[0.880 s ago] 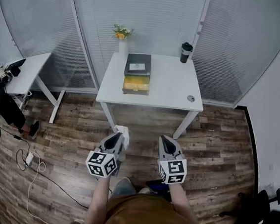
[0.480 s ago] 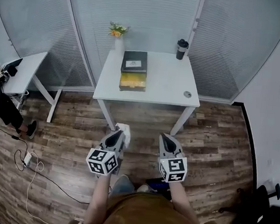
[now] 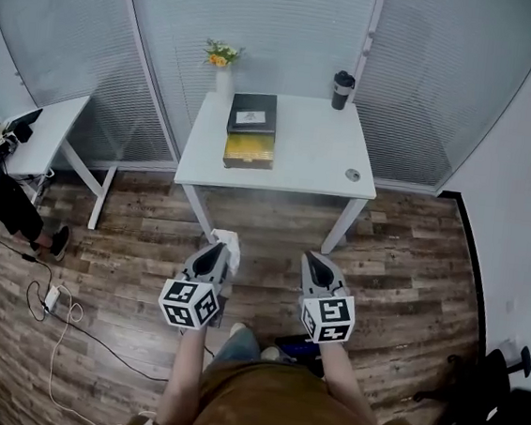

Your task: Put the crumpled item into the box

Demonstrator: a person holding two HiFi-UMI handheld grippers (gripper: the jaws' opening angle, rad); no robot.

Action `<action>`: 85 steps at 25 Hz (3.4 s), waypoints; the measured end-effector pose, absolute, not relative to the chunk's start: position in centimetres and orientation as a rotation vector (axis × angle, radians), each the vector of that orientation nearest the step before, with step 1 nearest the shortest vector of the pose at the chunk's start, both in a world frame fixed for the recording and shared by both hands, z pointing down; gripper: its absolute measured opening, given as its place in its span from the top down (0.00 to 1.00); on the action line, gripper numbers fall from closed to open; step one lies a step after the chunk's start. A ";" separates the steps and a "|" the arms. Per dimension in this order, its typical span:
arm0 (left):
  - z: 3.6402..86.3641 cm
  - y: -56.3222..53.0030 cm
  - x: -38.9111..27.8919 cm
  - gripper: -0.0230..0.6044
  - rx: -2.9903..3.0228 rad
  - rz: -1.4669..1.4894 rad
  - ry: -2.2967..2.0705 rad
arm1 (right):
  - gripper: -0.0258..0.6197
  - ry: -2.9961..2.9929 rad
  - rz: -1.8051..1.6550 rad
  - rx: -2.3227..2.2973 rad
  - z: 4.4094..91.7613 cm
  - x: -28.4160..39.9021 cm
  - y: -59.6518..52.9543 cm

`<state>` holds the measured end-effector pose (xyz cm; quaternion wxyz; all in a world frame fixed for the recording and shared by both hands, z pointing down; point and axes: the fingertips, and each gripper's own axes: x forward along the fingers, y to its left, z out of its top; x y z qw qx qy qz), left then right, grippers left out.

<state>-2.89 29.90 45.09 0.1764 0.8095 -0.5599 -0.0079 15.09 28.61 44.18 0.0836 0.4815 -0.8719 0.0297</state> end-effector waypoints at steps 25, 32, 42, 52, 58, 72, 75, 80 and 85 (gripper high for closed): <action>48.4 6.8 -7.0 0.90 2.209 -0.011 -1.583 | 0.94 -2.540 0.180 1.391 48.1 12.0 5.5; 49.7 -4.0 -11.1 0.91 2.165 0.006 -1.558 | 0.94 -2.507 0.206 1.366 48.8 8.1 -5.2; 50.7 -14.0 -14.0 0.91 2.188 0.069 -1.513 | 0.94 -2.476 0.231 1.362 49.9 4.0 -15.0; 50.6 -18.7 -14.6 0.91 2.247 0.106 -1.462 | 0.94 -2.465 0.237 1.393 50.1 2.1 -19.2; 49.3 -19.4 -13.9 0.91 2.287 0.086 -1.435 | 0.94 -2.457 0.212 1.458 48.3 3.1 -19.4; 48.9 -20.5 -12.4 0.91 2.325 0.108 -1.434 | 0.94 -2.466 0.237 1.477 49.4 4.5 -19.6; 49.2 -20.3 -12.5 0.91 2.320 0.109 -1.442 | 0.94 -2.471 0.242 1.473 49.8 4.4 -19.5; 49.9 -19.7 -12.3 0.91 2.312 0.120 -1.439 | 0.94 -2.467 0.258 1.461 50.5 4.4 -18.9; 50.1 -19.7 -12.3 0.91 2.312 0.104 -1.421 | 0.94 -2.463 0.269 1.451 50.9 4.1 -18.7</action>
